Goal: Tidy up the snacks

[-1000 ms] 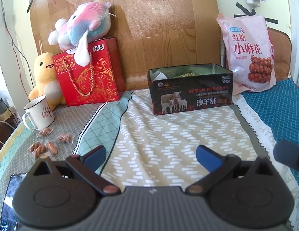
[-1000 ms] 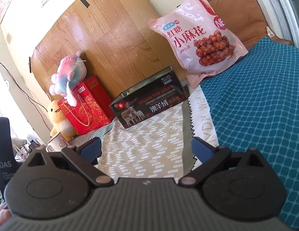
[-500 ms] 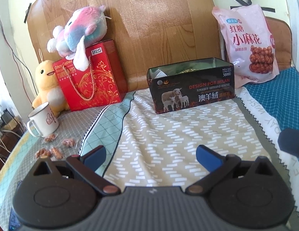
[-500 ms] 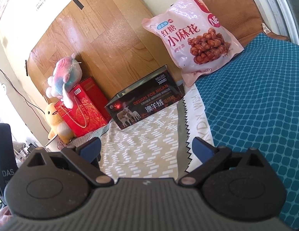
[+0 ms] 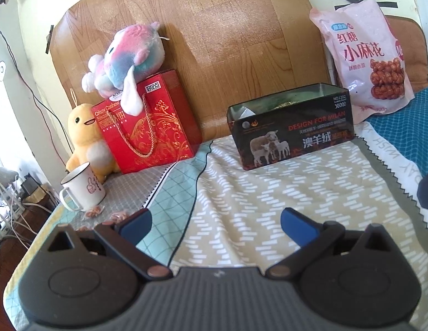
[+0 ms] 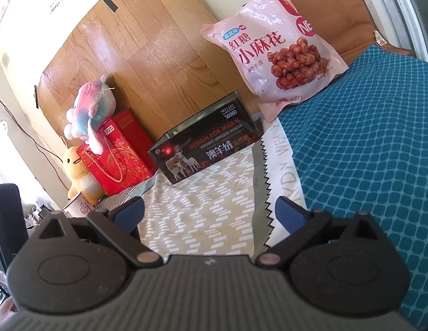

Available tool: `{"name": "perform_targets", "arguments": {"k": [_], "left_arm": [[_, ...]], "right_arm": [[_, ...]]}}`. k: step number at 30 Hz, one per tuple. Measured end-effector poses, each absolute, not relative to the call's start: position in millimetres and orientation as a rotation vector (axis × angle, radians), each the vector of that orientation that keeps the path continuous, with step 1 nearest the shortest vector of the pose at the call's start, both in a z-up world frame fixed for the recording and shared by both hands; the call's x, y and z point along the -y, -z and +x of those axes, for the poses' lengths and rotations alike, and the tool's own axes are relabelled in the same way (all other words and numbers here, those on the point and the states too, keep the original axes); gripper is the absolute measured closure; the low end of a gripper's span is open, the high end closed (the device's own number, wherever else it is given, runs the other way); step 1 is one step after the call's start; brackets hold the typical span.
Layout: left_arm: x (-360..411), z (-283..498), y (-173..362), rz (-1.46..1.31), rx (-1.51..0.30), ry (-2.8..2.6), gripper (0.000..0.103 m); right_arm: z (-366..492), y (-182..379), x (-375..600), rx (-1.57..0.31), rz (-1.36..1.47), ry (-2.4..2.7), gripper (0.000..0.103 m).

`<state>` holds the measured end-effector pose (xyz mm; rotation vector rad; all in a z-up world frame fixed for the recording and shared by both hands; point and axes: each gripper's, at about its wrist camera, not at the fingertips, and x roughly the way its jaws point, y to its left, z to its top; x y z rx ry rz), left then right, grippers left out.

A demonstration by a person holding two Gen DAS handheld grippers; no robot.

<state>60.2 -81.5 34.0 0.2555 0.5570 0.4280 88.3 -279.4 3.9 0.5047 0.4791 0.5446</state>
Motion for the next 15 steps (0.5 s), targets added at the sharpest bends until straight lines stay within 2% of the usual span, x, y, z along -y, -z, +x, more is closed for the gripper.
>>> {"name": "perform_targets", "arguments": {"k": [15], "left_arm": [[81.0, 59.2, -31.9, 0.337, -0.524, -0.471, 0.000]], "right_arm": [[86.5, -5.0, 278.3, -0.459, 0.491, -0.539, 0.001]]}}
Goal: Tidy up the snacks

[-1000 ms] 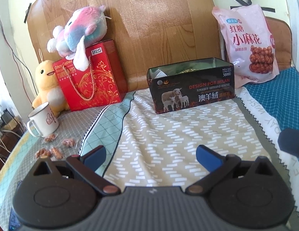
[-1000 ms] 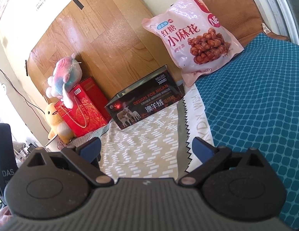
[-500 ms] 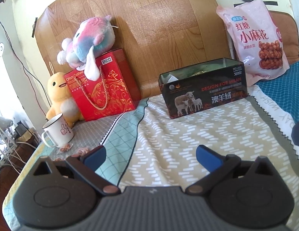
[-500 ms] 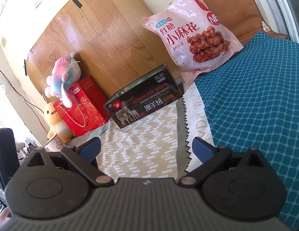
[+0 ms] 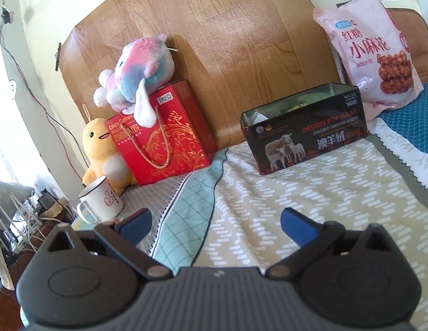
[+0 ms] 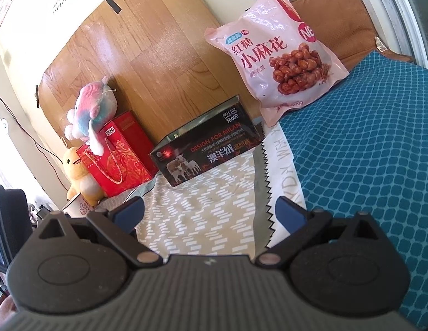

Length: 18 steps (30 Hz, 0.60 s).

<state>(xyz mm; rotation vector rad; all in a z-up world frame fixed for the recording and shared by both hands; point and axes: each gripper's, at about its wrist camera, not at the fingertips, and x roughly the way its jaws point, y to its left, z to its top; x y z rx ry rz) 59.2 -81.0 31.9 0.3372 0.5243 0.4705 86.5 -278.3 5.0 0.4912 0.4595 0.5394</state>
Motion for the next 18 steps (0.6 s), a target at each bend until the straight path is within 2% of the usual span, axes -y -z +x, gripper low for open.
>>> {"name": "perform_targets", "arguments": {"k": [13, 18], "left_arm": [[88.7, 49.7, -32.7, 0.237, -0.616, -0.304, 0.000], [96.9, 43.4, -35.7, 0.248, -0.596, -0.269, 0.000]], "right_arm": [[86.2, -7.0, 285.3, -0.429, 0.502, -0.499, 0.001], [86.4, -6.9, 287.1, -0.427, 0.507, -0.493, 0.001]]}}
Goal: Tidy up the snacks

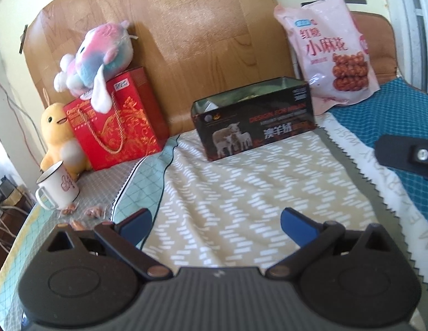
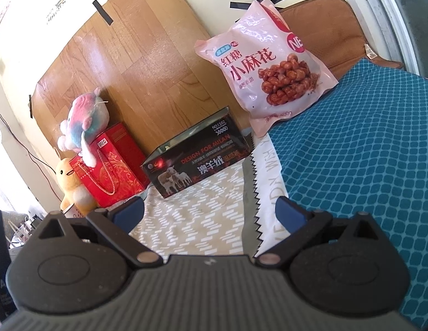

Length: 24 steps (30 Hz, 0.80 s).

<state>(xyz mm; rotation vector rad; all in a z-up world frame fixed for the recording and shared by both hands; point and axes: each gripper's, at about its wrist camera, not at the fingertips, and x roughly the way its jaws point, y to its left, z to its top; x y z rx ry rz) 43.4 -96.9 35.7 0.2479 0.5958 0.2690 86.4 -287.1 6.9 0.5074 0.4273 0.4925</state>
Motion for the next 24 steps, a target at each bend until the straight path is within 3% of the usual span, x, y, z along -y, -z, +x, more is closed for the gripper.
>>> {"name": "perform_targets", "arguments": {"k": [10, 24], "left_arm": [[114.5, 35.6, -39.6, 0.303, -0.553, -0.266, 0.000], [110.4, 35.7, -32.8, 0.184, -0.696, -0.183, 0.000]], "right_arm": [[85.8, -6.8, 289.8, -0.424, 0.515, -0.484, 0.000], [86.2, -6.3, 292.9, -0.424, 0.522, -0.474, 0.000]]}}
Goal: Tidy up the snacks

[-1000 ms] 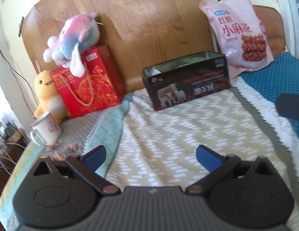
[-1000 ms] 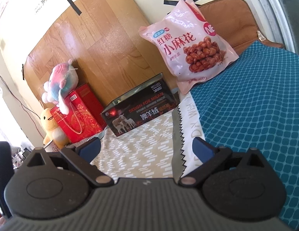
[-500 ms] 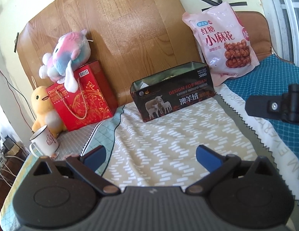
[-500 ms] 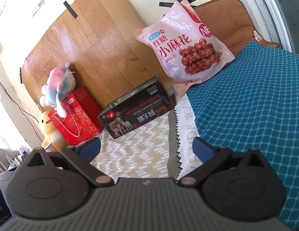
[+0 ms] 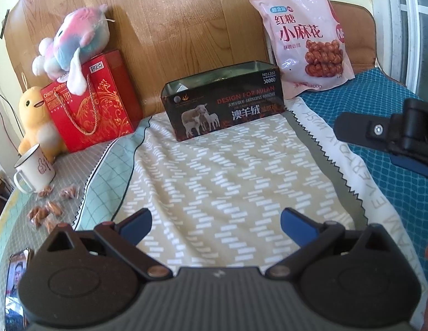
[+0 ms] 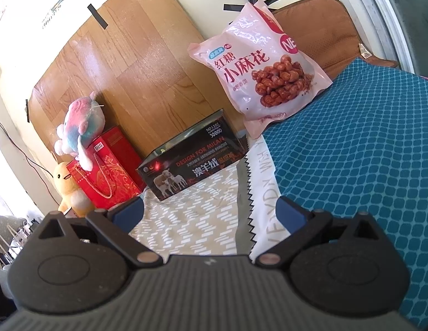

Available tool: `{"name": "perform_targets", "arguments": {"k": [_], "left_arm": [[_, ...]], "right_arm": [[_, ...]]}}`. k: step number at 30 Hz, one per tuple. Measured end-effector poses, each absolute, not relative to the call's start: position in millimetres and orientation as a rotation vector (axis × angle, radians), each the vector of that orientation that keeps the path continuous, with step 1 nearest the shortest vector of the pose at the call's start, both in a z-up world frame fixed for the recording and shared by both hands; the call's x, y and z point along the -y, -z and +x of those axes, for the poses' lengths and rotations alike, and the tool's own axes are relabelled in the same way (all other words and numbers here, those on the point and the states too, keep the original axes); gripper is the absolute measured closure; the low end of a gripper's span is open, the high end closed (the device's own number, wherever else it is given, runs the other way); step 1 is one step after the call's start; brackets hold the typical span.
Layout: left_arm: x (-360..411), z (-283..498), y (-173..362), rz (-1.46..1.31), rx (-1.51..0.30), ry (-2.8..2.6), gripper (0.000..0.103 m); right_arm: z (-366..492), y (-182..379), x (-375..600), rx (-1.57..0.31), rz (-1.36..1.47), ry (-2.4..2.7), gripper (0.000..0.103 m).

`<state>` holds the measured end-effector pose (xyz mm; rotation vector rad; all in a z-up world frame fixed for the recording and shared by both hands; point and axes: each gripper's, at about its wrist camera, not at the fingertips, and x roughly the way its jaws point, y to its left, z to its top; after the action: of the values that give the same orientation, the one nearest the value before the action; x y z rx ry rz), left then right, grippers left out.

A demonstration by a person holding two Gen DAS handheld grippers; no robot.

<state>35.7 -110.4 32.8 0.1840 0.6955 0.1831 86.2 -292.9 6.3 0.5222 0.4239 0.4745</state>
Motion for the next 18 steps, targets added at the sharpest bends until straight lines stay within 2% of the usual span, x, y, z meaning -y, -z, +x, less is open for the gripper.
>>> {"name": "perform_targets", "arguments": {"k": [18], "left_arm": [[97.6, 43.8, -25.2, 0.090, -0.787, -0.210, 0.000]], "right_arm": [[88.9, -4.1, 289.0, -0.437, 0.512, -0.476, 0.000]]}}
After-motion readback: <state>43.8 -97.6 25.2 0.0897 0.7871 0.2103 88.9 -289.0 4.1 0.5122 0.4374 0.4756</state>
